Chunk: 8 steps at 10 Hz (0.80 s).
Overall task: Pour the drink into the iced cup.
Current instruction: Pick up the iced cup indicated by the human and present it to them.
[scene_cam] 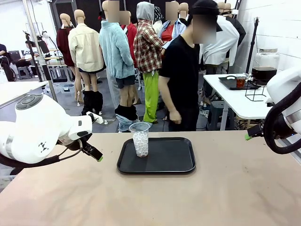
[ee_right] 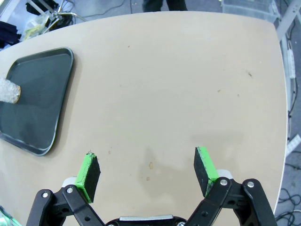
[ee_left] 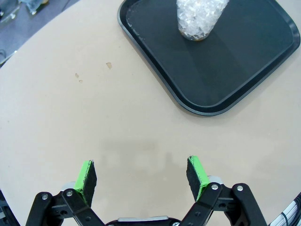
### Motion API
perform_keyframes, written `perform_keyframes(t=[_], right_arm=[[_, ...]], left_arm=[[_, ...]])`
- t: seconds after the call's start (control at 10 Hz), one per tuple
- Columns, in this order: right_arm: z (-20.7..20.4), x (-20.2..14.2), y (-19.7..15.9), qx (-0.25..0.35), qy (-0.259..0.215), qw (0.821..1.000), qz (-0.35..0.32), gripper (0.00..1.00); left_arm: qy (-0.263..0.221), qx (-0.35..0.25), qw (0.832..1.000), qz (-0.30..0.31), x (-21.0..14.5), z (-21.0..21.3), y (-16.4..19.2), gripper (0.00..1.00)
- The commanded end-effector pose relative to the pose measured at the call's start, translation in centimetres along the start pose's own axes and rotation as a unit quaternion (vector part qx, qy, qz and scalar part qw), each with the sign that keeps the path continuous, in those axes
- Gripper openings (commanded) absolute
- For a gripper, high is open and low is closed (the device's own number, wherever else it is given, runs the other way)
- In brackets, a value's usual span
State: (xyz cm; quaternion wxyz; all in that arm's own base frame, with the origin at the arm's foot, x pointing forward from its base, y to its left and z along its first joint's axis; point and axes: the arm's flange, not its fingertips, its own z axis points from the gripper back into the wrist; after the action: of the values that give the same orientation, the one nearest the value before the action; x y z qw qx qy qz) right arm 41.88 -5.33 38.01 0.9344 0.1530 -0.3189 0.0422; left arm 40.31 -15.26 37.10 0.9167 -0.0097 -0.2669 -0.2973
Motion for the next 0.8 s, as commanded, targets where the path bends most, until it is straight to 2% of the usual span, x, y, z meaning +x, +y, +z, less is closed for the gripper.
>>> perform_keyframes(t=[0.0,0.7], right_arm=[[-0.07,-0.12,0.07,0.002,-0.005,1.000,0.004,1.00],[-0.07,-0.12,0.07,0.002,-0.005,1.000,0.004,1.00]], left_arm=[[-0.001,0.000,1.000,0.002,-0.06,0.06,0.15,1.00],[-0.001,0.000,1.000,0.002,-0.06,0.06,0.15,1.00]])
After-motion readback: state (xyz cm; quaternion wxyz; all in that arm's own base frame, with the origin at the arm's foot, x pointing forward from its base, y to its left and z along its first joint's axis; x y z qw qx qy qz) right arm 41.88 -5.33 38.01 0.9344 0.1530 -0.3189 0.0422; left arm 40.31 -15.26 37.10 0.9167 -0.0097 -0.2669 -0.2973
